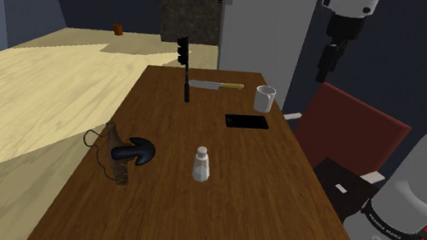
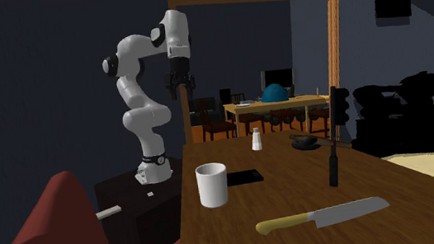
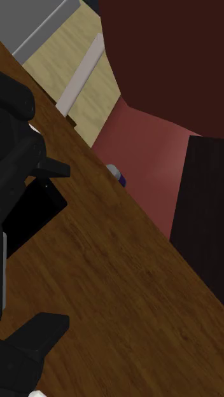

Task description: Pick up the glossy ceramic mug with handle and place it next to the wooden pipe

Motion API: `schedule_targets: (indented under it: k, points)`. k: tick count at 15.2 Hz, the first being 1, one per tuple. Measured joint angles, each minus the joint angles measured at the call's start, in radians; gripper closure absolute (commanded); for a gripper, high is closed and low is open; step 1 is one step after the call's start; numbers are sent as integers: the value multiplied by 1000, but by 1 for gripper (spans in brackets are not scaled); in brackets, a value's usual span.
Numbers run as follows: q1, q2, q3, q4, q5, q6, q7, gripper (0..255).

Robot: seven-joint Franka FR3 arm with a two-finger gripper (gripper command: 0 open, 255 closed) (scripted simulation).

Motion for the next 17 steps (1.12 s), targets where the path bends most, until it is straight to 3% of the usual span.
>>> schedule_targets:
  k: [4,11,17]
  points:
    - [-7,60,-26,7,-7,49,-22,0]
    - [-30,292,-120,67,-21,211,-111,0]
    - [-36,542,-186,201,12,314,-192,0]
